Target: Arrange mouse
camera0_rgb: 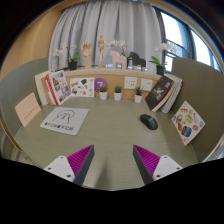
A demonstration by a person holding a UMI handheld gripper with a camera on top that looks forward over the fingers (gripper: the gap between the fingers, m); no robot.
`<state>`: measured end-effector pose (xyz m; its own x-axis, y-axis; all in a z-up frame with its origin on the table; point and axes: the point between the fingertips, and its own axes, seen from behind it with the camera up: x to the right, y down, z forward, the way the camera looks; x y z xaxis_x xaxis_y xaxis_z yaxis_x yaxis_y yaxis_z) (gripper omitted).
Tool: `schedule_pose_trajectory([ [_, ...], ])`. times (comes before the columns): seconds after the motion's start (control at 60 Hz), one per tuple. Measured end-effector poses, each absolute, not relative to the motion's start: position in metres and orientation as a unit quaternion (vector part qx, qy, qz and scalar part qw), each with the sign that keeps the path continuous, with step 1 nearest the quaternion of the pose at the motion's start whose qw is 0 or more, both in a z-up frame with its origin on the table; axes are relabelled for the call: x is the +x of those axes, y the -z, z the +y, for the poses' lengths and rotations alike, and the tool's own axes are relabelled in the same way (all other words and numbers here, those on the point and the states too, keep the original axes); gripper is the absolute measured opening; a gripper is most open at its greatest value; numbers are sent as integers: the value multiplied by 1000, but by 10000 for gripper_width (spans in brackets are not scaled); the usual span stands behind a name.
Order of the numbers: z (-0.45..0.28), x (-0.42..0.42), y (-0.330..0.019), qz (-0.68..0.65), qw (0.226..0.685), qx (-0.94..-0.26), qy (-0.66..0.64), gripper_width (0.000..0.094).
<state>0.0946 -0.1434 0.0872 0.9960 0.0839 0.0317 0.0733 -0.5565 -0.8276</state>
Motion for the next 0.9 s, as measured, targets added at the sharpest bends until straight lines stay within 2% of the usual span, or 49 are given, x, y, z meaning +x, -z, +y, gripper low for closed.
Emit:
schedule_pose_trajectory([
  [0.133,-113,155,-56,-33,452,-891,20,844],
  [0.417,-23,246,-18,-24,420,-906,47,842],
  [0.617,35,274,3,-38,406,-912,49,844],
  [0.783,72,278,5,-39,404,-913,28,829],
  [0.9,91,278,7,-32,401,-915,14,774],
])
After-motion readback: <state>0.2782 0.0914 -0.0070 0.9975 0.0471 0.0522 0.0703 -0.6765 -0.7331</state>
